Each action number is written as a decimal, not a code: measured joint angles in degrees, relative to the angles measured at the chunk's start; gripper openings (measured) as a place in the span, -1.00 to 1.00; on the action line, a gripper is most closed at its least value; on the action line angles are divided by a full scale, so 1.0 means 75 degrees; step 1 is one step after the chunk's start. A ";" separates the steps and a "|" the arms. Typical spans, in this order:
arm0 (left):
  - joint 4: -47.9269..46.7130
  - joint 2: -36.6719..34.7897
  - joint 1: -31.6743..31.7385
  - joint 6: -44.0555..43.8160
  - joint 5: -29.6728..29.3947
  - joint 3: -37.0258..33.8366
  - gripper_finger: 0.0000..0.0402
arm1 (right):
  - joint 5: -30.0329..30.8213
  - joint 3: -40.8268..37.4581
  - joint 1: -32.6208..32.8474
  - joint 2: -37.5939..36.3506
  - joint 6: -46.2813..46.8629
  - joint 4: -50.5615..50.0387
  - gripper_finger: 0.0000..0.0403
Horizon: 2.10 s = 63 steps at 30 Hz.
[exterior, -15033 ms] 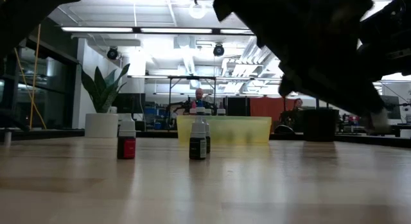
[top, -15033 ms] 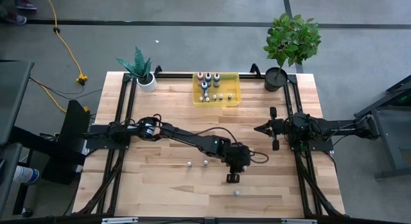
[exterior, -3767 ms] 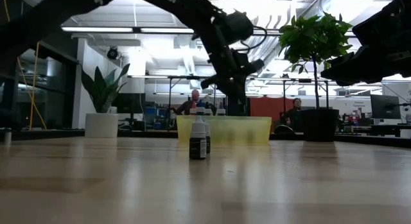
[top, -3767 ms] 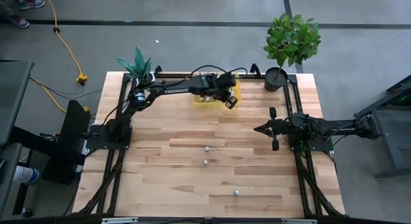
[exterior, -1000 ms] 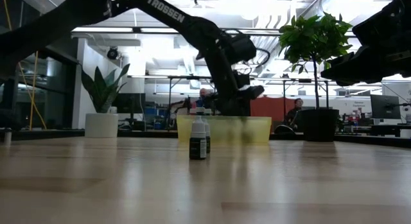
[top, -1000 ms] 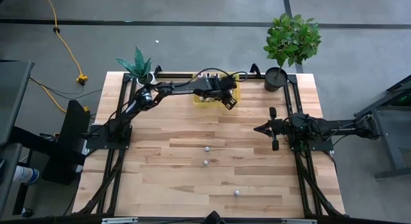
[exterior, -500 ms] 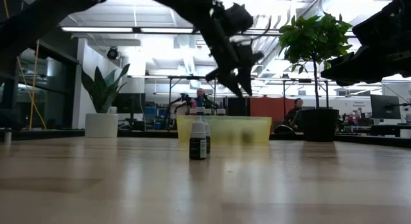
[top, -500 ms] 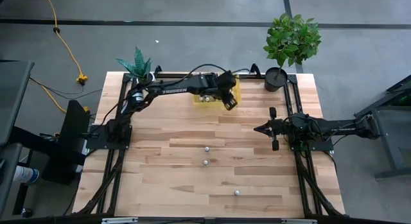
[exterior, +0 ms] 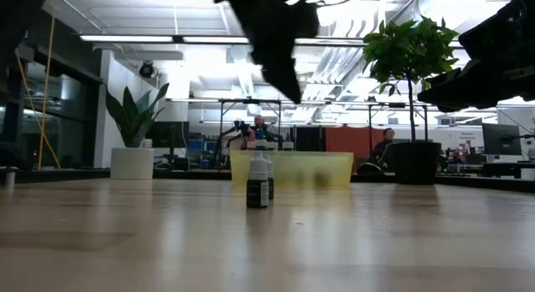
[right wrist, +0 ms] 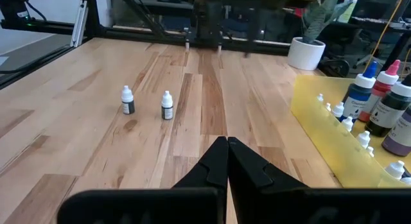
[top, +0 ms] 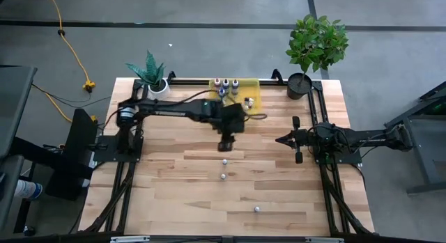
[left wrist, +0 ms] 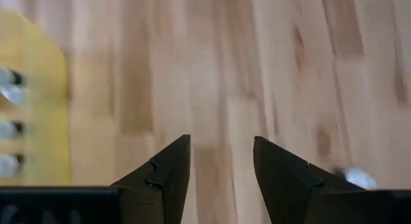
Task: Pick & Place food coloring
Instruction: Put the small green food coloring bottle into the yellow bin
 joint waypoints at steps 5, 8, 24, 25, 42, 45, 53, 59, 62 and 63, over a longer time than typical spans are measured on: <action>0.0703 -0.0912 -0.0416 0.0107 0.0034 -0.1745 -0.19 | -0.0005 0.0000 0.0000 0.0004 0.0003 -0.0010 -1.00; 0.0983 -0.1243 -0.0644 0.0533 0.0307 -0.2601 -0.19 | -0.0002 0.0000 0.0001 0.0010 0.0001 0.0002 -1.00; 0.3573 -0.1457 -0.1170 0.1071 0.0411 -0.4617 -0.19 | -0.0002 0.0000 0.0001 0.0009 0.0001 0.0000 -1.00; 0.3694 -0.1456 -0.1170 0.1069 0.0411 -0.4698 -0.19 | -0.0002 0.0000 0.0001 0.0009 0.0000 0.0001 -1.00; 0.4986 -0.1404 -0.1166 0.1069 0.0522 -0.5239 -0.19 | 0.0000 0.0000 0.0000 0.0009 0.0003 0.0000 -1.00; 0.5210 -0.1323 -0.1155 0.1097 0.0516 -0.5248 -0.19 | 0.0000 0.0000 0.0002 0.0009 0.0001 -0.0001 -1.00; 0.5479 -0.1103 -0.1150 0.1154 0.0350 -0.5223 -0.19 | 0.0000 0.0000 0.0001 0.0009 0.0000 -0.0001 -1.00; 0.5422 -0.1064 -0.1150 0.1240 0.0344 -0.5230 -0.19 | 0.0000 0.0000 0.0000 0.0009 0.0000 -0.0001 -1.00; 0.5381 -0.1030 -0.1150 0.1240 0.0341 -0.5233 -0.19 | 0.0000 0.0000 0.0002 0.0009 0.0001 0.0000 -1.00; 0.5453 -0.0987 -0.1150 0.1240 0.0341 -0.5230 -0.19 | 0.0000 0.0000 0.0000 0.0009 0.0000 -0.0001 -1.00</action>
